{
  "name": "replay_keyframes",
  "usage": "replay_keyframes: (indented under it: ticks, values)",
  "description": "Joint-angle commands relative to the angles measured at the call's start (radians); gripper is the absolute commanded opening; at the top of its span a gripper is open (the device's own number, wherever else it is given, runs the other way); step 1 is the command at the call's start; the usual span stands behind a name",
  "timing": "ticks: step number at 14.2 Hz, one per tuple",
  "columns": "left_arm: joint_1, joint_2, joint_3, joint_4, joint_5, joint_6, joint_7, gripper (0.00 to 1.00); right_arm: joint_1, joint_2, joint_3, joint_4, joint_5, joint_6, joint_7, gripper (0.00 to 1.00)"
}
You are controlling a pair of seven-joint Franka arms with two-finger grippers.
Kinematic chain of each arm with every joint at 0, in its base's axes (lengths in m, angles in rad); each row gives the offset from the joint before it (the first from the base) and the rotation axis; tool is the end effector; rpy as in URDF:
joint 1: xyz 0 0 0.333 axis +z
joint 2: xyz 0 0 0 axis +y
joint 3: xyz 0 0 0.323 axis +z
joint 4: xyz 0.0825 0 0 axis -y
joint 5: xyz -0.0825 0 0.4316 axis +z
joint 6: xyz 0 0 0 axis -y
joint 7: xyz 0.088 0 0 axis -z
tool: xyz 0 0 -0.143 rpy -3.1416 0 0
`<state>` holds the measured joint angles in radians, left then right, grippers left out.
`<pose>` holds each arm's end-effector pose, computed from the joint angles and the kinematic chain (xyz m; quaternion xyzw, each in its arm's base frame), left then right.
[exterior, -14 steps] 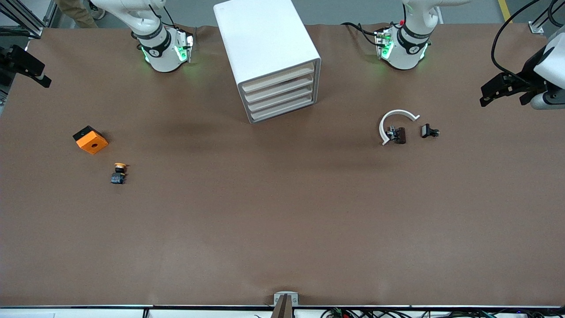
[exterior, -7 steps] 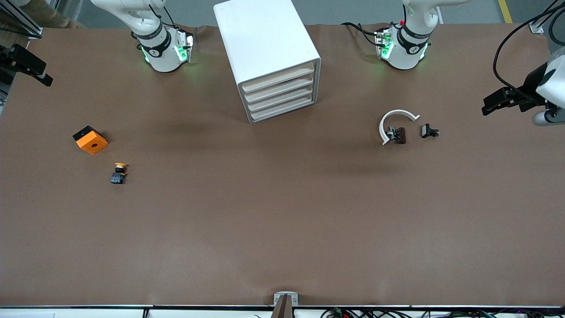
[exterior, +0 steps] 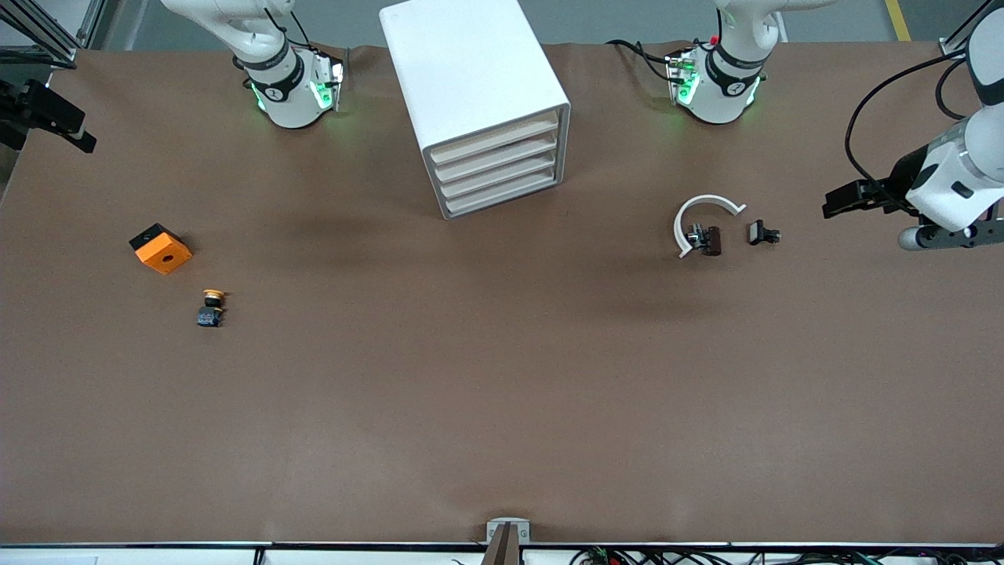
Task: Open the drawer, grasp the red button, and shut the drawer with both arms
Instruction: 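Move the left gripper toward the front of the white drawer cabinet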
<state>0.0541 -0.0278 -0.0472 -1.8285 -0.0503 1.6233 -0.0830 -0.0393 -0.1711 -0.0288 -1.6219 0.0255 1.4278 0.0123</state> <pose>0.5740 -0.0032 0.4840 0.9946 0.0483 -0.0894 0.0209 0.5286 -0.0335 0.6539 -0.9991 0.0383 0.0111 0.0154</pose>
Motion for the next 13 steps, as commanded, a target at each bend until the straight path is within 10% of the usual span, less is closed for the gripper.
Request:
replay_keyframes:
  ticks: [1,13]
  values:
    - [-0.003,0.023,-0.016,-0.026,-0.019,0.039,-0.058,1.00,-0.005,-0.005,0.003,-0.016,0.010,0.008,0.008,1.00]
    - [-0.033,0.258,-0.203,-0.008,-0.008,0.089,-0.507,1.00,-0.008,-0.005,0.000,-0.015,0.001,0.026,-0.002,1.00]
